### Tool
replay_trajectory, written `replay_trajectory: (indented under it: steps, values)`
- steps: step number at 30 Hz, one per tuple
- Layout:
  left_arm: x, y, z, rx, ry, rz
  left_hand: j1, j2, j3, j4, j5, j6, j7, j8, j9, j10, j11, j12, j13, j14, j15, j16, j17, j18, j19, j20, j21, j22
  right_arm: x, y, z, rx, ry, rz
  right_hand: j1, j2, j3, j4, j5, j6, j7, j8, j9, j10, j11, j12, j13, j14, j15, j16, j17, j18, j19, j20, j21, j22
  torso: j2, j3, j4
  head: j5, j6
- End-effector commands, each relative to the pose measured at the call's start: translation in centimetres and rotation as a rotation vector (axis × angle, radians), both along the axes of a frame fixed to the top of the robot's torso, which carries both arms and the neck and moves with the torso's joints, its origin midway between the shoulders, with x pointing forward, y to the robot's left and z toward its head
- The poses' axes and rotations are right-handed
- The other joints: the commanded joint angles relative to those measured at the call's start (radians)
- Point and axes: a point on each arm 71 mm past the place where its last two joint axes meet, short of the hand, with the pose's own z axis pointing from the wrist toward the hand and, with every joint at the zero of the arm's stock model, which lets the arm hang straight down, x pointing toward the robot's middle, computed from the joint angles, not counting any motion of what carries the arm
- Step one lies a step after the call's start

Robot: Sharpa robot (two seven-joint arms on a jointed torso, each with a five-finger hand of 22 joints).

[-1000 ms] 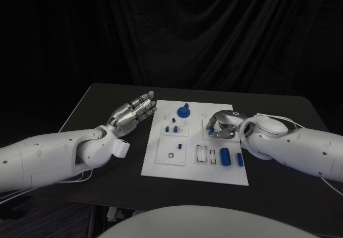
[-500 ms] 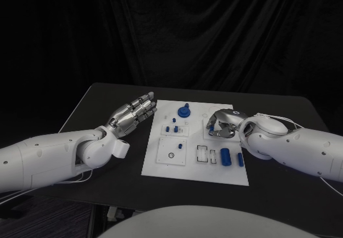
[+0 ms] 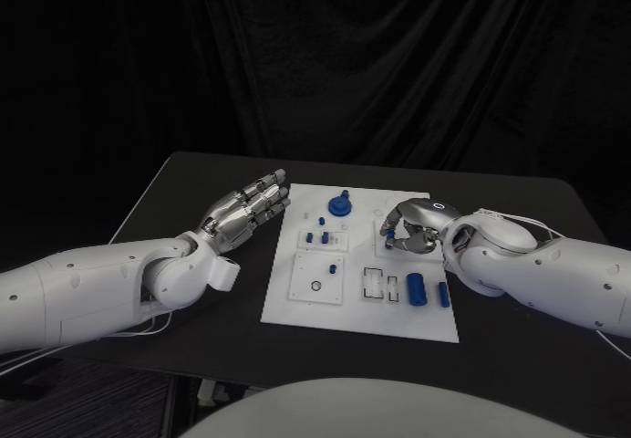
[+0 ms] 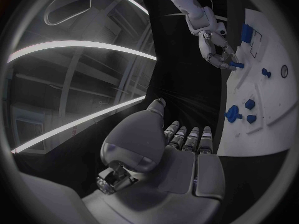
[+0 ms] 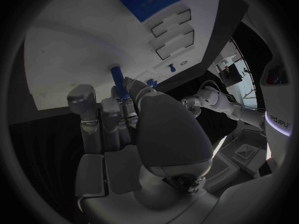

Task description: Assemble the parts on the task board

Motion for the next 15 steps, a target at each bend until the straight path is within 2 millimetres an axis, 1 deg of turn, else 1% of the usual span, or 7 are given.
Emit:
replay_trajectory:
  steps: [1, 5, 9, 12, 15]
  values:
    - [0.0, -0.1, 0.4, -0.048, -0.052, 0.011, 0.006, -0.003, 0.006, -0.002, 0.006, 0.001, 0.008, 0.006, 0.001, -0.001, 0.006, -0.003, -0.001, 0.0, 0.007, -0.004, -0.001, -0.018, 0.0, 0.006, -0.002, 0.002, -0.1, 0.5, 1.9, 0.03, -0.069, 0.014, -0.004, -0.009, 0.005, 0.0, -0.009, 0.008, 0.0, 0.008, 0.003, 0.01, -0.002, -0.005, 0.003, -0.007, -0.002, -0.006, -0.005, 0.002, -0.01, 0.0, -0.008, 0.096, 0.0, -0.0003, -0.0006, 0.006, 0.0]
    - [0.0, -0.1, 0.4, -0.046, -0.051, 0.012, 0.006, -0.003, 0.006, -0.002, 0.006, 0.001, 0.008, 0.006, 0.001, -0.001, 0.006, -0.003, -0.001, 0.0, 0.007, -0.004, -0.001, -0.018, 0.0, 0.006, -0.002, 0.002, -1.0, 1.2, 4.1, 0.055, -0.093, 0.055, -0.004, -0.009, 0.006, -0.001, -0.013, 0.016, -0.003, 0.011, 0.008, 0.02, -0.005, -0.007, 0.004, -0.007, -0.004, -0.009, -0.007, 0.002, -0.01, -0.002, -0.008, 0.096, -0.001, -0.0009, -0.0016, 0.012, 0.0]
    - [0.0, -0.1, 0.4, -0.044, -0.05, 0.013, 0.005, -0.003, 0.008, -0.004, 0.006, 0.003, 0.009, 0.007, 0.002, 0.0, 0.006, -0.003, -0.001, 0.0, 0.007, -0.004, -0.001, -0.018, 0.001, 0.006, -0.002, 0.002, -2.7, 2.4, 6.0, 0.091, -0.105, 0.115, -0.005, -0.008, 0.005, -0.003, -0.021, 0.028, -0.007, 0.016, 0.017, 0.036, -0.01, -0.009, 0.005, -0.004, -0.009, -0.01, -0.004, 0.001, -0.008, -0.005, -0.003, 0.097, -0.002, -0.0015, 0.0, 0.012, 0.0]
    - [0.0, -0.1, 0.4, -0.043, -0.05, 0.013, 0.005, -0.003, 0.008, -0.004, 0.006, 0.003, 0.009, 0.007, 0.002, 0.0, 0.006, -0.003, -0.001, 0.0, 0.007, -0.004, -0.001, -0.018, 0.001, 0.006, -0.002, 0.002, -3.9, 3.3, 6.7, 0.111, -0.127, 0.173, -0.005, -0.007, 0.003, -0.004, -0.025, 0.037, -0.011, 0.02, 0.025, 0.052, -0.015, -0.011, 0.007, 0.002, -0.012, -0.008, 0.003, -0.001, -0.003, -0.008, 0.006, 0.099, -0.001, -0.0015, 0.0018, 0.012, 0.0]
    - [0.1, -0.2, 0.4, -0.043, -0.05, 0.012, 0.004, -0.004, 0.009, -0.005, 0.007, 0.005, 0.011, 0.007, 0.002, 0.001, 0.006, -0.002, -0.001, 0.0, 0.008, -0.004, -0.001, -0.018, 0.001, 0.007, -0.002, 0.002, -5.2, 4.4, 7.0, 0.125, -0.136, 0.229, -0.007, -0.007, -0.002, -0.004, -0.041, 0.05, -0.017, 0.026, 0.037, 0.074, -0.022, -0.014, 0.009, 0.015, -0.018, -0.001, 0.021, -0.004, 0.007, -0.014, 0.024, 0.103, 0.0, -0.0013, 0.0031, 0.014, 0.0]
